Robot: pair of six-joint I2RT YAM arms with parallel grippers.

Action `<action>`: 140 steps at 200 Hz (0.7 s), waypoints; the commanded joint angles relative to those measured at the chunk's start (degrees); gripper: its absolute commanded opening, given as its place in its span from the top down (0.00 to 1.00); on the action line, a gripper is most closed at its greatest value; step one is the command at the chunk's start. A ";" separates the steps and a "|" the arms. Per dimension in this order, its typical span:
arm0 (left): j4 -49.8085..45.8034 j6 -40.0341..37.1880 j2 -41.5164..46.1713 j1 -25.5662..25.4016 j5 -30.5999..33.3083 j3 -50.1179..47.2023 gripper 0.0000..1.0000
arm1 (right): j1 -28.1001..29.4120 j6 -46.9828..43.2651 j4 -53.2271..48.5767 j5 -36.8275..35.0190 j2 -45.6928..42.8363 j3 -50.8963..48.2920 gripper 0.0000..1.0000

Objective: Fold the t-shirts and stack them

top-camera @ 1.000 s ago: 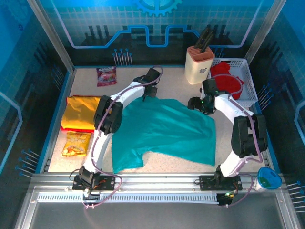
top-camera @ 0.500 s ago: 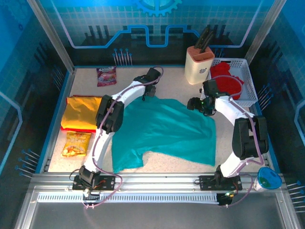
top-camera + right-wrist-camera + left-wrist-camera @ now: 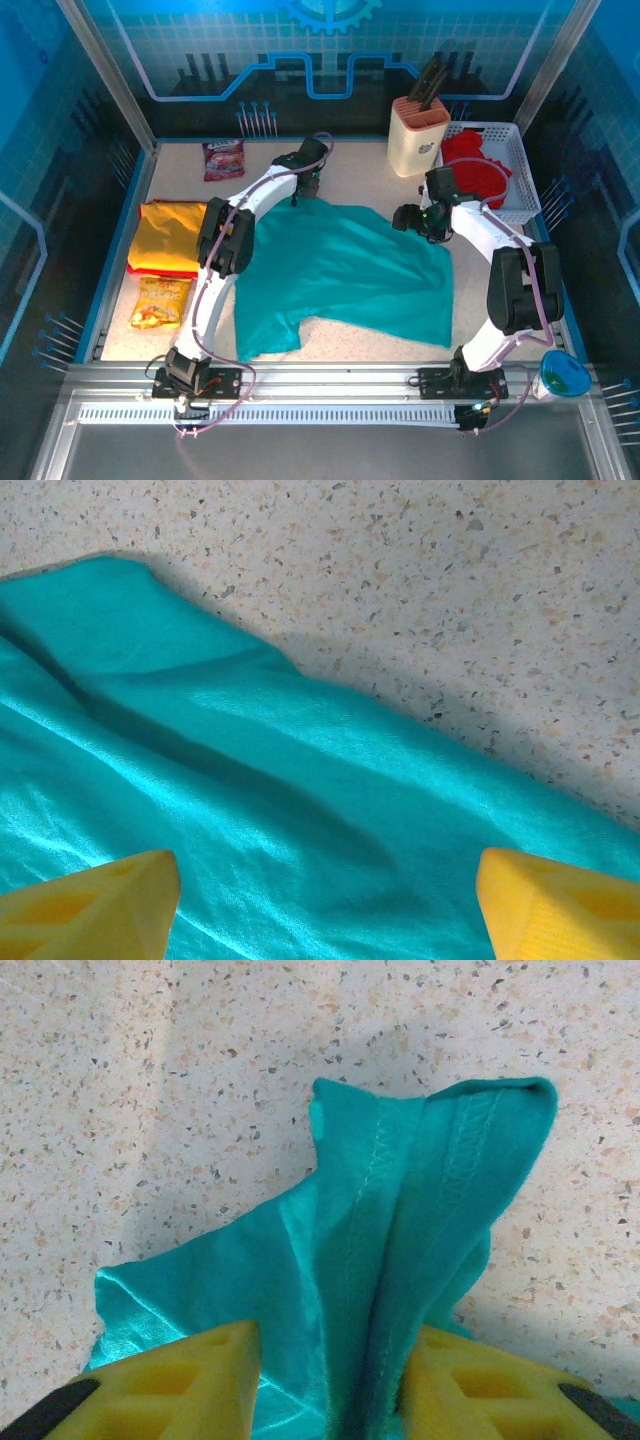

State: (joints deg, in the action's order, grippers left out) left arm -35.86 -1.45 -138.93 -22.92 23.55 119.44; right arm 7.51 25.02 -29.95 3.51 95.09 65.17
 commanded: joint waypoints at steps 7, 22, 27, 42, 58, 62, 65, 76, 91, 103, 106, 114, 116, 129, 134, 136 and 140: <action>-2.14 0.73 3.03 0.77 -2.17 0.62 0.50 | 0.80 0.04 -0.34 1.16 -1.22 -0.48 0.21; -2.76 1.28 3.76 0.93 -3.32 0.27 0.45 | 0.78 0.03 -0.31 1.46 -1.14 -0.57 0.22; -2.74 1.59 4.13 1.05 -3.75 -0.18 0.45 | 0.81 -0.02 -0.33 1.43 -1.13 -0.65 0.22; -1.43 2.44 5.81 1.46 -6.16 -2.41 0.45 | 0.82 0.00 -0.11 1.55 -1.05 -0.81 0.22; -0.34 2.98 6.90 1.89 -8.53 -4.02 0.46 | 0.83 0.01 -0.06 1.75 -0.96 -0.92 0.22; -0.44 3.04 7.00 1.94 -8.75 -4.09 0.47 | 0.85 -0.02 -0.02 1.81 -0.98 -0.92 0.22; -0.55 3.11 7.01 1.91 -8.85 -4.07 0.47 | 0.83 -0.02 -0.02 1.85 -0.88 -0.92 0.22; -0.97 3.29 7.01 2.00 -9.41 -4.05 0.48 | 0.86 -0.19 -0.04 1.88 -0.88 -0.92 0.22; -0.82 3.79 7.34 2.22 -10.32 -4.46 0.50 | 0.84 -0.27 -0.02 1.79 -0.93 -1.01 0.22; -0.38 4.11 7.62 2.35 -10.90 -5.00 0.52 | 0.85 -0.23 0.00 1.77 -0.87 -1.17 0.22; -0.31 4.13 7.66 2.39 -10.96 -5.09 0.52 | 0.84 -0.31 0.05 1.77 -0.88 -1.16 0.22; -0.08 4.26 7.62 2.46 -11.07 -5.27 0.52 | 0.92 -0.31 0.04 1.76 -0.85 -1.27 0.22; -0.04 4.27 7.56 2.44 -11.14 -5.27 0.52 | 0.86 -0.27 0.06 1.76 -0.86 -1.27 0.22; -0.17 4.22 7.21 2.44 -11.51 -5.20 0.54 | 0.94 -0.25 0.20 1.84 -0.88 -1.45 0.22; -0.25 4.34 7.06 2.52 -11.52 -5.18 0.54 | 0.85 -0.23 0.31 1.90 -0.88 -1.53 0.22; -0.22 4.35 7.07 2.53 -11.58 -5.18 0.54 | 0.84 -0.23 0.33 1.91 -0.87 -1.53 0.22; -0.33 4.35 7.01 2.53 -11.72 -5.22 0.54 | 0.89 -0.18 0.32 1.93 -0.87 -1.57 0.22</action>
State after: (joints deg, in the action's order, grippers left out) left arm -36.12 1.58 -133.64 -20.82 13.98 115.07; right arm 7.51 25.02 -29.93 4.16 95.09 64.47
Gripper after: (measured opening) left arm 0.463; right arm 0.781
